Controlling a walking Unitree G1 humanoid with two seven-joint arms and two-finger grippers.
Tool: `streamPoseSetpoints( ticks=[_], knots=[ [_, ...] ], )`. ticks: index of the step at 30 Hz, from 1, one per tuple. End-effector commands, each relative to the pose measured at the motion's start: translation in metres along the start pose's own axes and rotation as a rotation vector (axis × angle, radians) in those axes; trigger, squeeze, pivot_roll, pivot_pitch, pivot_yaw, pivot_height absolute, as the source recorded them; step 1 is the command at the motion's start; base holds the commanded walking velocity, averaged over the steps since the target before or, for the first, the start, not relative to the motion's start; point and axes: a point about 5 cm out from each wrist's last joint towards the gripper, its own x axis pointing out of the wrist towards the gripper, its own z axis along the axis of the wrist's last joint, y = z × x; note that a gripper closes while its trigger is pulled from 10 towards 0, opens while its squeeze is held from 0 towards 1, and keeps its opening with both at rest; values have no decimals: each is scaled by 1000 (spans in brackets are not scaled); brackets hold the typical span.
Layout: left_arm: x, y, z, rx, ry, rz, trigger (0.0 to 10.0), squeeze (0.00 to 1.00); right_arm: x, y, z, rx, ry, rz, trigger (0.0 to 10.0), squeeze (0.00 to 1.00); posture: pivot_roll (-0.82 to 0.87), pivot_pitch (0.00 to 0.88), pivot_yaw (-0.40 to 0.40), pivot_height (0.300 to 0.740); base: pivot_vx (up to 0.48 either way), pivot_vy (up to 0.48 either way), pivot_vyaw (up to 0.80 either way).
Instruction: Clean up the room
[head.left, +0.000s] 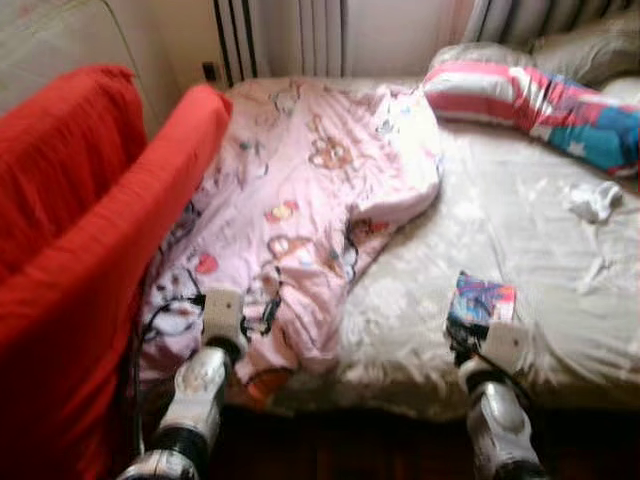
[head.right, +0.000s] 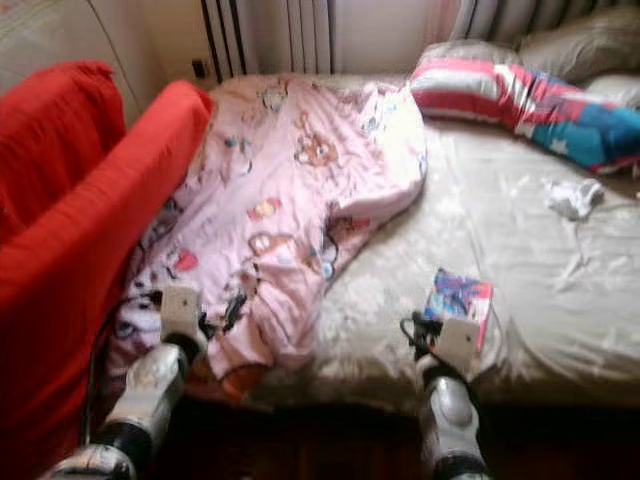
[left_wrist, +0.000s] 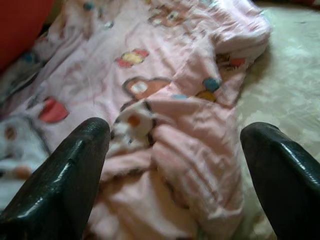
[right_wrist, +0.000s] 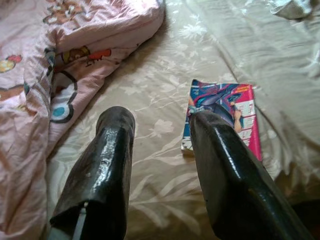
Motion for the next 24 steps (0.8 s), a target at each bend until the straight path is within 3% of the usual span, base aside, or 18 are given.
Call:
streamPoseSetpoints(
  ticks=[1,24],
  knots=[
    [-1,2,1,16,-7,0,10000,0,-2,3,-4,6,18,5,10000,0,124,103,35,740,0,-311,0],
    [-2,1,0,5,-15,7,10000,0,-1,3,-4,3,20,11,10000,0,126,109,27,740,0,-312,0]
  ],
)
